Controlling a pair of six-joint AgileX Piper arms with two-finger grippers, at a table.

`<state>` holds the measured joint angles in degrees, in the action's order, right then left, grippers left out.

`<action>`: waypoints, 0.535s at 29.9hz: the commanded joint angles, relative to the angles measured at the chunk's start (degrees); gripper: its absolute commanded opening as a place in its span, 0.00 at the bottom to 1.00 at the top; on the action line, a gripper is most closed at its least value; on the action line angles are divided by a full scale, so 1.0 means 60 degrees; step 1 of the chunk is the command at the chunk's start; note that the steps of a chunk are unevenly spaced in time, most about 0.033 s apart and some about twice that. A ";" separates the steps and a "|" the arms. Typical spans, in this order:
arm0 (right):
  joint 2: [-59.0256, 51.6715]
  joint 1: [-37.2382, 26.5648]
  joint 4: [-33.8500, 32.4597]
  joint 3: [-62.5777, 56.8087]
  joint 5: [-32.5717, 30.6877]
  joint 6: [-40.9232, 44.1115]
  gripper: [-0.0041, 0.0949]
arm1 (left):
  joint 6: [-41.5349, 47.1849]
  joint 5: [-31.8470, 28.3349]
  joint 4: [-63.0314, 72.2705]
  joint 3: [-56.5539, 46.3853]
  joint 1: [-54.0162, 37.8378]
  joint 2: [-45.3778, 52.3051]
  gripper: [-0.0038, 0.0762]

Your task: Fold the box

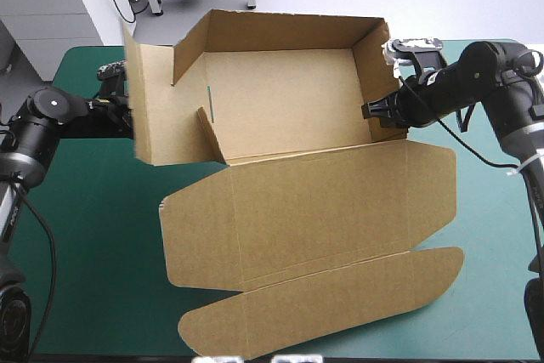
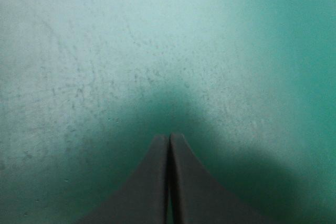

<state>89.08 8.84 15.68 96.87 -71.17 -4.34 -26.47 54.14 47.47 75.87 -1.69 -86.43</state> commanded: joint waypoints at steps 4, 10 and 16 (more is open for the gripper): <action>-0.0309 -0.0051 -0.0026 0.0243 0.0372 0.0108 0.03 | 0.0006 0.0059 0.1460 0.0259 0.0328 0.0773 0.04; -0.0309 0.0145 -0.0542 0.0243 0.0352 0.0303 0.03 | -0.0060 0.0136 0.1714 0.0259 0.0713 0.0773 0.04; -0.0283 0.0914 -0.2148 0.0243 0.0479 0.1045 0.03 | -0.0080 0.0175 0.2126 0.0259 0.0915 0.0939 0.04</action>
<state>89.20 12.62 5.59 96.80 -71.10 -0.32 -26.61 55.87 55.19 75.87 3.13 -83.92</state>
